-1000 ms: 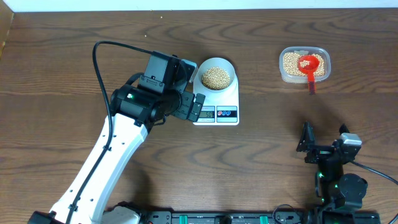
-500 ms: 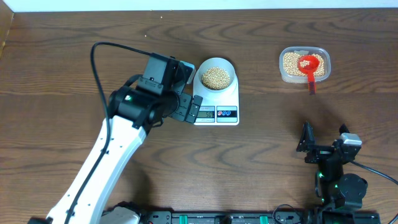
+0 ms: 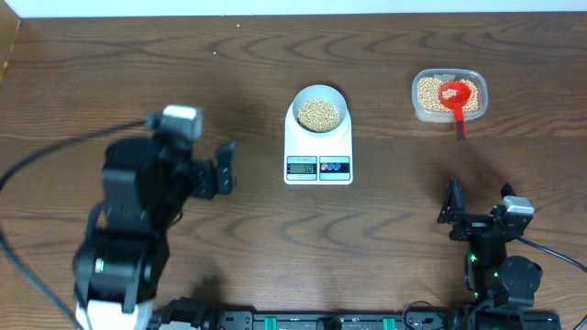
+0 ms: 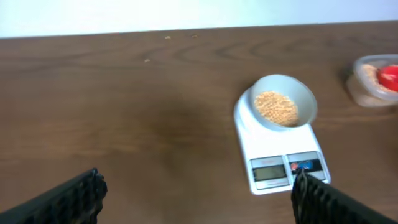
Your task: Scoop item into bowl and weigh 50g on scale
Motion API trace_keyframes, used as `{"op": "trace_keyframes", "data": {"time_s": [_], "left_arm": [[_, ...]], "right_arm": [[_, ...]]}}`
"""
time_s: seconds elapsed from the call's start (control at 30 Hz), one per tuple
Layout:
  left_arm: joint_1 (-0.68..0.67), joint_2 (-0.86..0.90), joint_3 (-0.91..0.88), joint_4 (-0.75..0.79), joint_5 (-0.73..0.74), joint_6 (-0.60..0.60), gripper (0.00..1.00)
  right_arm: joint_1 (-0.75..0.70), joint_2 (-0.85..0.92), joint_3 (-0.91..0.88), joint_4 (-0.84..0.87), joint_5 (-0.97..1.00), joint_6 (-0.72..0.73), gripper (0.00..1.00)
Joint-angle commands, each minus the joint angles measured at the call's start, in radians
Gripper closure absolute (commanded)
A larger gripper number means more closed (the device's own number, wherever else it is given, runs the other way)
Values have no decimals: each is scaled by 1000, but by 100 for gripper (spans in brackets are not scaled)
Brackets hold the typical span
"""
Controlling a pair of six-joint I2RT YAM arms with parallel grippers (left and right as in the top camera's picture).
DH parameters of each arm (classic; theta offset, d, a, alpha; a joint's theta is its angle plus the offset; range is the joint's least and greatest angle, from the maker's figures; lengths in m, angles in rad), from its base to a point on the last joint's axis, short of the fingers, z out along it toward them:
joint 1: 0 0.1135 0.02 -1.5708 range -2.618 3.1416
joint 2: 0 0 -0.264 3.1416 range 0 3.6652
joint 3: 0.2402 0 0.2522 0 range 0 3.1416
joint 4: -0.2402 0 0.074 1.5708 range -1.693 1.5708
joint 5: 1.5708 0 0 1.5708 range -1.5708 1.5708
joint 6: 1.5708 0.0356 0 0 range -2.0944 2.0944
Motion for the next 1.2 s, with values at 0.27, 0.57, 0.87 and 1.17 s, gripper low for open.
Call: {"op": "trace_keyframes", "data": {"time_s": [0.27, 0.57, 0.87, 1.17], "left_arm": [[158, -410, -450, 347, -5, 11, 3], [165, -632, -766, 604, -5, 26, 3], [165, -821, -956, 700, -6, 29, 3], [164, -819, -1001, 684, -21, 29, 3]], "right_arm": [[4, -7, -4, -2, 8, 0, 1], [4, -7, -4, -2, 8, 0, 1], [4, -7, -4, -2, 8, 0, 1], [4, -7, -4, -2, 8, 0, 1]]}}
